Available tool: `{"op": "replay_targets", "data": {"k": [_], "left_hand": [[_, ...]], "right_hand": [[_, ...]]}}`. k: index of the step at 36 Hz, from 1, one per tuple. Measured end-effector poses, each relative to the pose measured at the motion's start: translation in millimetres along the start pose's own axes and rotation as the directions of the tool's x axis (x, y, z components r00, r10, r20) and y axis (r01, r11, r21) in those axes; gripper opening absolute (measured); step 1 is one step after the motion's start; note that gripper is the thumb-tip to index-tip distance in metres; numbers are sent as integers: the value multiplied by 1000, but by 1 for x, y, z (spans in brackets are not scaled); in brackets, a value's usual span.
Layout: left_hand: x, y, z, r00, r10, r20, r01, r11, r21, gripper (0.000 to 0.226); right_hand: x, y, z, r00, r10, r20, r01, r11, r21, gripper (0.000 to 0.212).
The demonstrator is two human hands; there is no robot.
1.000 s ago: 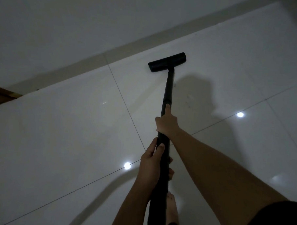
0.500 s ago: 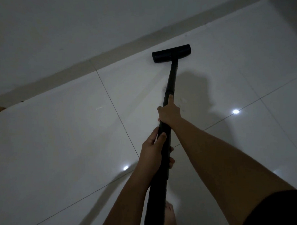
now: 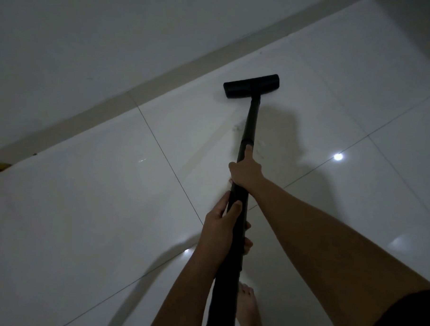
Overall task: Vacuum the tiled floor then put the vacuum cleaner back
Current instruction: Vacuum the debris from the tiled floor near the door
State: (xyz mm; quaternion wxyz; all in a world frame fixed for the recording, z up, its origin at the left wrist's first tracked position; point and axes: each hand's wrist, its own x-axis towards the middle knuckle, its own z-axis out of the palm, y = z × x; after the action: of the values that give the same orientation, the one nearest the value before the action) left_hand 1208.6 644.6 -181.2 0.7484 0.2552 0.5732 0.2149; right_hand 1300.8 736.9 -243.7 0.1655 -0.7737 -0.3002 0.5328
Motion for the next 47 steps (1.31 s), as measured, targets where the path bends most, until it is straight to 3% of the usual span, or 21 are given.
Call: {"op": "replay_targets", "data": {"k": [18,29,41,47], "left_hand": [[-101,-74,-28,1000,6,-2,-6,997,78,34],[-149,-108,-35,999,-25,46,25,1000,5,31],[-196,-143,-52,999,-36,1,35,998,60,27],[-218,-155,-74,998,-66,-25,66,998,11,26]], "right_hand": [[-105,67,41,998,54,10,-55,998,12,67],[-151,100,56,995,98,-18,-98,995,-24,67],[-204,130,85,994,107,-4,-107,994,-37,65],[-218,138,116,993,119,22,-117,990,-73,66]]}}
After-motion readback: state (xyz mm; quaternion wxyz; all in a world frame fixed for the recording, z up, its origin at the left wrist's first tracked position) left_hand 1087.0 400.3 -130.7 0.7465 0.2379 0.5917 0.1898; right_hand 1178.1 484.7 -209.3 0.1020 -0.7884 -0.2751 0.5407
